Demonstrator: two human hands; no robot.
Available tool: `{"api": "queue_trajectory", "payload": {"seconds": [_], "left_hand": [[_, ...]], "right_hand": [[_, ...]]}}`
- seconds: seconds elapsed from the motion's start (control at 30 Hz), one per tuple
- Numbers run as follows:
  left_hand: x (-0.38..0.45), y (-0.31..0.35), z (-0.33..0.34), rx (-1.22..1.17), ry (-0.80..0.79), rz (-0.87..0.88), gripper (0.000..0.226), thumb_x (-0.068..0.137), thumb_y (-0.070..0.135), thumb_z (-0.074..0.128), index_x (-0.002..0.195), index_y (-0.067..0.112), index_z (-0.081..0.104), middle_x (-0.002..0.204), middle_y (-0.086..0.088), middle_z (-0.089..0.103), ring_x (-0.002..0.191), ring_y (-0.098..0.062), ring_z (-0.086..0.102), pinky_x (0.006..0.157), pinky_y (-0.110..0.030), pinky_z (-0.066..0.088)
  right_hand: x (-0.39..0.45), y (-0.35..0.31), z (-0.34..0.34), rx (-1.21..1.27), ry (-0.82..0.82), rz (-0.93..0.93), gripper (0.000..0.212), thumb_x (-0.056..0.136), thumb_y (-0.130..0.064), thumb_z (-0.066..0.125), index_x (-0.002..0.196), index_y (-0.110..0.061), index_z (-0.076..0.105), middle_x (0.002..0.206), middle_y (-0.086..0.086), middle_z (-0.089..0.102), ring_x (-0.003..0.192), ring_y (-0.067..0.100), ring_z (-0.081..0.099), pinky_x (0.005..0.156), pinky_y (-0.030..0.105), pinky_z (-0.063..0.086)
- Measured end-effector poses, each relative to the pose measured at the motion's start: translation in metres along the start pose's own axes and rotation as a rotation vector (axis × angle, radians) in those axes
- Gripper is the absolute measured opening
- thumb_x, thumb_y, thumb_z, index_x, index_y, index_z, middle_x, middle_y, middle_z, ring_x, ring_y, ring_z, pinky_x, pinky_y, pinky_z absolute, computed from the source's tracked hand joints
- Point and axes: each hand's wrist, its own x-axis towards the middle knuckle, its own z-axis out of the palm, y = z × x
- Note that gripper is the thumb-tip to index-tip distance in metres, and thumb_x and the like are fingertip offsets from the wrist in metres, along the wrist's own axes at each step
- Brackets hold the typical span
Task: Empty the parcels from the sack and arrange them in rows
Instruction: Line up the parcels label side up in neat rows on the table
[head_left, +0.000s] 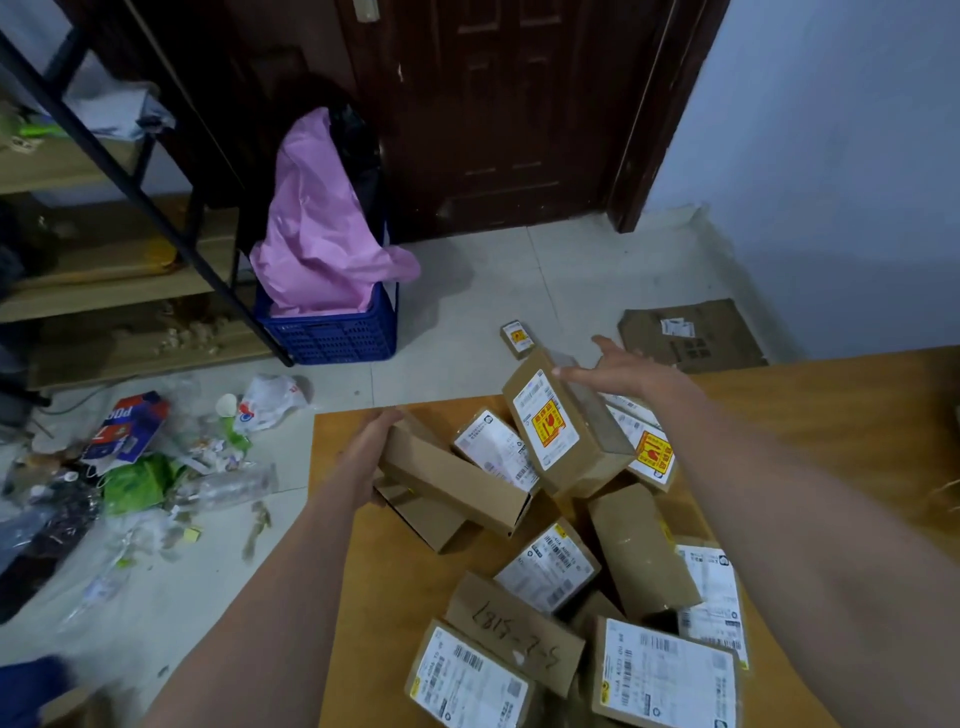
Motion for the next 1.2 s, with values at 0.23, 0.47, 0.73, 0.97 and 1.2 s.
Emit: {"api": "queue_trajectory", "payload": {"seconds": [0.23, 0.47, 0.73, 0.97, 1.2], "left_hand": [[0.005, 0.009, 0.041, 0.031, 0.015, 0.017, 0.043, 0.08, 0.05, 0.063, 0.119, 0.036, 0.054, 0.124, -0.009, 0.047, 0.11, -0.037, 0.048, 0.086, -0.064, 0.05], [-0.001, 0.011, 0.081, 0.051, 0.025, 0.016, 0.045, 0.075, 0.052, 0.066, 0.115, 0.035, 0.055, 0.126, -0.012, 0.045, 0.107, -0.039, 0.05, 0.07, -0.06, 0.057], [-0.022, 0.013, 0.146, 0.056, -0.045, 0.01, 0.058, 0.07, 0.054, 0.068, 0.121, 0.03, 0.052, 0.127, -0.012, 0.046, 0.106, -0.036, 0.052, 0.076, -0.058, 0.057], [-0.044, 0.007, 0.209, 0.108, -0.113, 0.03, 0.045, 0.086, 0.047, 0.062, 0.123, 0.025, 0.048, 0.112, -0.01, 0.05, 0.103, -0.033, 0.052, 0.082, -0.056, 0.056], [-0.064, 0.007, 0.263, 0.127, -0.176, 0.012, 0.056, 0.086, 0.049, 0.063, 0.131, 0.023, 0.042, 0.109, -0.006, 0.049, 0.107, -0.033, 0.051, 0.088, -0.057, 0.054]], "right_hand": [[0.026, 0.013, -0.003, 0.034, -0.106, -0.027, 0.137, 0.034, -0.103, 0.047, 0.152, -0.047, 0.005, 0.165, 0.004, 0.003, 0.151, 0.032, 0.003, 0.114, 0.064, 0.011], [0.02, 0.041, -0.003, 0.128, -0.057, -0.045, 0.091, 0.078, -0.08, 0.044, 0.154, -0.036, 0.018, 0.163, 0.009, 0.011, 0.149, 0.034, 0.008, 0.116, 0.056, 0.014], [0.052, 0.125, 0.005, 0.238, -0.046, 0.065, 0.125, 0.034, -0.106, 0.035, 0.145, -0.05, 0.026, 0.16, -0.002, 0.027, 0.145, 0.032, 0.026, 0.111, 0.062, 0.023], [0.004, 0.166, -0.021, 0.28, 0.006, 0.066, 0.094, 0.06, -0.095, 0.035, 0.137, -0.042, 0.048, 0.146, 0.0, 0.049, 0.136, 0.032, 0.041, 0.107, 0.061, 0.03], [0.008, 0.223, -0.032, 0.34, 0.049, 0.168, 0.099, 0.057, -0.096, 0.033, 0.136, -0.038, 0.051, 0.146, 0.004, 0.048, 0.135, 0.033, 0.042, 0.108, 0.061, 0.029]]}}
